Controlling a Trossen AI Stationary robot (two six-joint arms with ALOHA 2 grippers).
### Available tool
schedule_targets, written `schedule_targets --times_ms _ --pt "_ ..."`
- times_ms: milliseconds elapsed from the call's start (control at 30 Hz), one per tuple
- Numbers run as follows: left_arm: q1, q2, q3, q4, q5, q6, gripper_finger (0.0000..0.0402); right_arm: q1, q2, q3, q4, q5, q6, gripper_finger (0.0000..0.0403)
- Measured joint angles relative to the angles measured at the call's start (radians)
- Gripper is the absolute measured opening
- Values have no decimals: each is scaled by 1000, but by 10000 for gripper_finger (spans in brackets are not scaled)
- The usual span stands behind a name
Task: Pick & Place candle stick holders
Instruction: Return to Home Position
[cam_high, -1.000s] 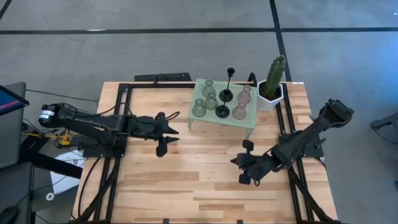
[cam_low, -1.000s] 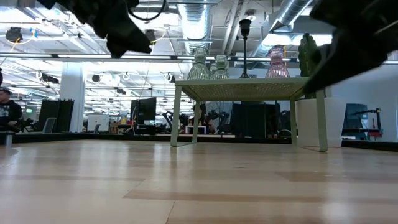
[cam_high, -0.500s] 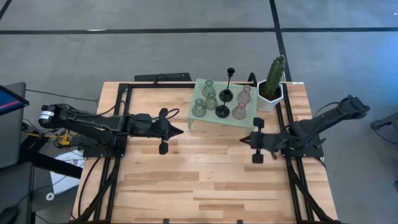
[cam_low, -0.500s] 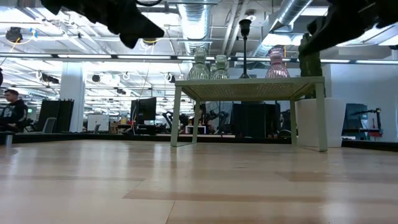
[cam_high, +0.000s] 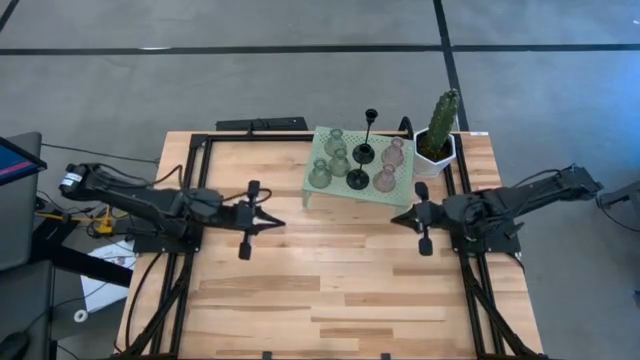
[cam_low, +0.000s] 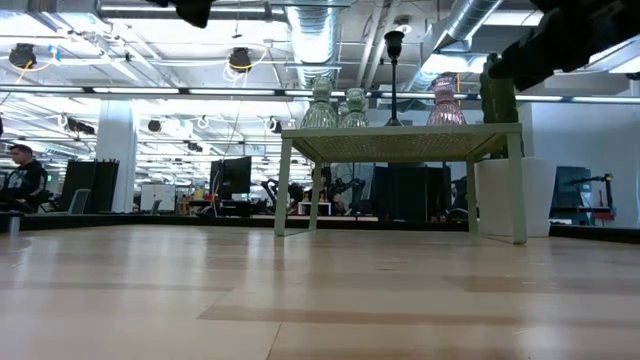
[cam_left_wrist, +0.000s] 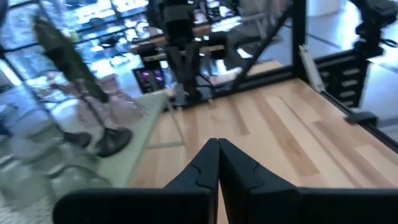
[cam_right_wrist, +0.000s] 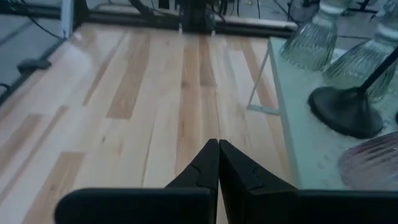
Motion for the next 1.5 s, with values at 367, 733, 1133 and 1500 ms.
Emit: schedule_targets --times_ms 367,733,1133,1500 --pt "0 -243 -22 -179 -13 -98 5 -8 -92 0 -29 -4 0 0" --pt "0 -469 -125 -182 -21 -163 4 -8 -195 0 -68 -4 -20 0" --pt "0 -681 -157 -267 -34 -200 3 -8 -356 1 -140 -4 9 0" --pt "0 -750 -137 -449 -12 -278 4 -7 -465 1 -182 -1 22 0"
